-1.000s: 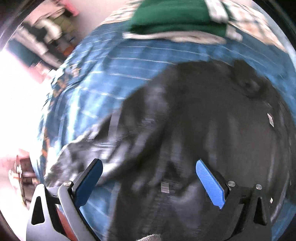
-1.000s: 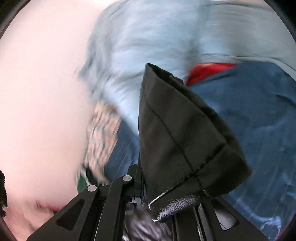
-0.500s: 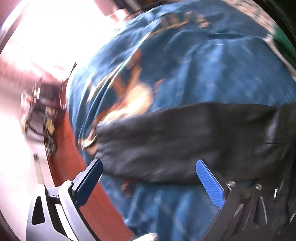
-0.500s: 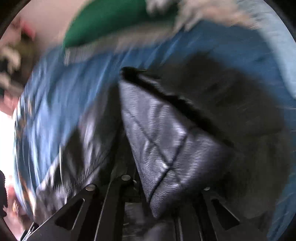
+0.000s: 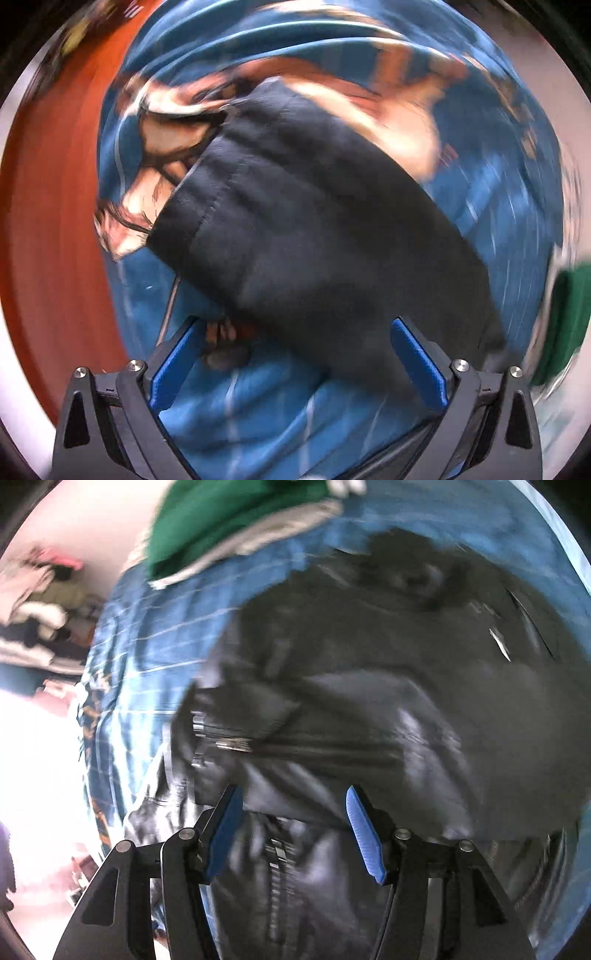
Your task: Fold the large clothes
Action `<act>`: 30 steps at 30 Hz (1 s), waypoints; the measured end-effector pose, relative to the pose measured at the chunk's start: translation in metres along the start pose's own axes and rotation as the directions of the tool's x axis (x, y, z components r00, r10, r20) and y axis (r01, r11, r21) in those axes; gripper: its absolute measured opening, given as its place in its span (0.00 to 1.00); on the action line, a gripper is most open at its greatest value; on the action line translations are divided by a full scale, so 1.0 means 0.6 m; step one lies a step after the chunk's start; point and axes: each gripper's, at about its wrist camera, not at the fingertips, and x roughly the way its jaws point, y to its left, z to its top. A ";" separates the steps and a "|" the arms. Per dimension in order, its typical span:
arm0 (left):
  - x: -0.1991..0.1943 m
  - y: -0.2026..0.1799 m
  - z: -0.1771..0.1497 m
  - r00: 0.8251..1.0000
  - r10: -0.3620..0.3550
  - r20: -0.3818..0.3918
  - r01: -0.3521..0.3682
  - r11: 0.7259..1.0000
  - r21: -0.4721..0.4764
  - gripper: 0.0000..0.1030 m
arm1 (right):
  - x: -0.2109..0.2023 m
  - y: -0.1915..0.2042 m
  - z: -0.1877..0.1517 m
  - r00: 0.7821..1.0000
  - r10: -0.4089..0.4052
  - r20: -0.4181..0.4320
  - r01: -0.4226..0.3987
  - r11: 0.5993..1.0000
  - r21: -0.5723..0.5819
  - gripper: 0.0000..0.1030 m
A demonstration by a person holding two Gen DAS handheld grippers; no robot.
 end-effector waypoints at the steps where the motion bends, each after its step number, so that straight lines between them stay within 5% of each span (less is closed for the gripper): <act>1: 0.006 0.007 0.012 1.000 -0.001 0.017 0.002 0.999 -0.045 0.87 | 0.014 -0.005 0.003 1.000 -0.008 -0.013 0.008 0.999 0.034 0.59; 3: 0.002 0.002 0.040 0.995 0.039 0.096 -0.029 0.995 -0.098 0.72 | 0.017 -0.020 0.018 0.999 -0.021 -0.026 0.023 0.996 0.083 0.59; 4: -0.004 -0.008 0.047 0.990 0.066 0.125 -0.055 0.994 -0.090 0.55 | 0.023 -0.020 0.017 0.999 -0.027 -0.025 0.029 0.996 0.089 0.59; 5: -0.015 -0.028 0.057 0.980 0.103 0.169 -0.095 0.994 -0.057 0.26 | 0.031 -0.015 0.018 0.999 -0.040 -0.021 0.042 0.995 0.088 0.59; 6: -0.030 -0.050 0.066 0.967 0.123 0.224 -0.122 0.992 -0.020 0.12 | 0.027 -0.014 0.025 0.999 -0.052 -0.015 0.053 0.995 0.081 0.59; 7: -0.040 -0.068 0.075 0.959 0.126 0.254 -0.135 0.991 0.017 0.08 | 0.026 -0.009 0.025 0.998 -0.067 -0.008 0.068 0.995 0.070 0.59; 11: -0.100 -0.152 0.105 0.925 0.045 0.377 -0.116 0.979 0.167 0.06 | 0.039 0.045 0.031 0.990 -0.135 0.028 0.136 0.991 -0.021 0.59; 16: -0.154 -0.228 0.094 0.890 -0.077 0.449 -0.084 0.941 0.328 0.06 | 0.115 0.115 0.044 0.998 -0.067 -0.017 0.066 0.997 -0.049 0.54; 20: -0.195 -0.276 0.045 0.872 -0.150 0.466 -0.077 0.898 0.434 0.06 | 0.151 0.144 0.053 0.981 -0.186 -0.053 0.181 0.980 -0.079 0.54; 22: -0.216 -0.308 0.024 0.854 -0.191 0.483 -0.086 0.865 0.495 0.05 | 0.135 0.143 0.054 0.982 -0.180 -0.056 0.175 0.981 -0.085 0.54; 24: -0.234 -0.334 0.000 0.840 -0.229 0.492 -0.098 0.827 0.553 0.05 | 0.111 0.142 0.051 0.963 -0.270 -0.028 0.265 0.957 -0.114 0.56; 28: -0.265 -0.406 -0.082 0.797 -0.324 0.509 -0.160 0.699 0.697 0.05 | 0.056 0.118 0.045 0.913 -0.402 0.068 0.407 0.903 -0.134 0.82; 30: -0.273 -0.438 -0.124 0.779 -0.369 0.506 -0.184 0.637 0.749 0.05 | 0.034 0.099 0.046 0.904 -0.417 0.096 0.427 0.895 -0.127 0.82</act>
